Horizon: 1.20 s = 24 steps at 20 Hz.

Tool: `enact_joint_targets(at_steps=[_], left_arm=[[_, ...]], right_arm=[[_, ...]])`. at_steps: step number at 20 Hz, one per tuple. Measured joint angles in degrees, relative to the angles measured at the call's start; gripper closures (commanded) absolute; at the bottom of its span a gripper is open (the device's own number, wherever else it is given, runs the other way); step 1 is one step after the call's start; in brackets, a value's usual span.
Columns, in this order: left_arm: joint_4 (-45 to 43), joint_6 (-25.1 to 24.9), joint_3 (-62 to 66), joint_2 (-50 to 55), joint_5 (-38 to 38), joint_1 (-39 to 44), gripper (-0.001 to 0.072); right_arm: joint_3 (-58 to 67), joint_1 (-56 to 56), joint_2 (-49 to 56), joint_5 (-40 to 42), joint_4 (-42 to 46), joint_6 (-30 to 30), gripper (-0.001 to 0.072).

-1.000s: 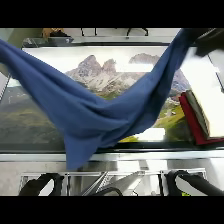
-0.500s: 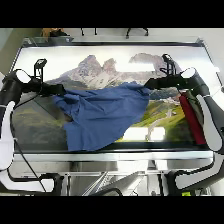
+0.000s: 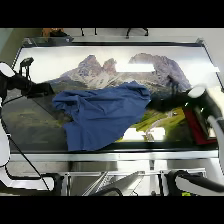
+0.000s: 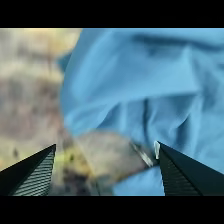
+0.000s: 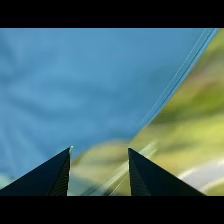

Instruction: Fold the shirts.

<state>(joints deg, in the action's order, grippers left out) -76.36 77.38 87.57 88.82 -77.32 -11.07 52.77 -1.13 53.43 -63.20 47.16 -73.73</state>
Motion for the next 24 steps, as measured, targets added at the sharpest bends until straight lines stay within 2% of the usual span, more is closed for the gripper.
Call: enact_joint_targets(at_steps=[3, 5, 9, 12, 15, 16, 17, 21, 24], left_arm=[[-0.17, 0.13, -5.55, -0.90, -0.33, -2.12, 0.0015], [-0.17, 0.13, -7.93, -1.18, -0.46, -2.80, 0.0015], [-0.09, 0.11, -8.90, -1.36, 0.13, -3.30, 0.0015], [0.04, 0.09, -7.69, -1.40, 0.35, -3.41, 0.0015], [0.02, 0.09, -6.97, -1.40, 0.37, -3.45, 0.0016], [0.02, 0.09, -6.82, -1.40, 0.42, -3.45, 0.0015], [0.02, 0.07, -6.73, -1.40, 0.44, -3.45, 0.0016], [1.20, 0.00, -6.58, -1.42, 0.59, -3.45, 0.0015], [2.16, -0.02, -6.51, -1.42, 0.37, -3.45, 0.0015]], right_arm=[[-13.07, 7.34, -4.87, 8.81, -3.23, -3.91, 0.0297], [-17.55, 12.46, -5.01, 14.75, -5.29, -5.42, 0.0297], [-20.90, 21.59, -0.28, 25.22, -11.39, -6.64, 0.0297], [-21.35, 26.69, 3.80, 29.94, -18.93, -4.11, 0.0301], [-21.64, 29.99, 6.40, 31.91, -25.92, 1.31, 0.0496], [-21.62, 30.62, 6.88, 32.22, -27.82, 3.34, 0.0620], [-21.38, 31.04, 7.19, 32.33, -28.87, 5.09, 0.0693], [-17.18, 31.15, 5.51, 31.69, -30.69, 11.47, 0.0694], [-12.13, 25.75, 0.63, 26.82, -28.11, 11.32, 0.0694]])
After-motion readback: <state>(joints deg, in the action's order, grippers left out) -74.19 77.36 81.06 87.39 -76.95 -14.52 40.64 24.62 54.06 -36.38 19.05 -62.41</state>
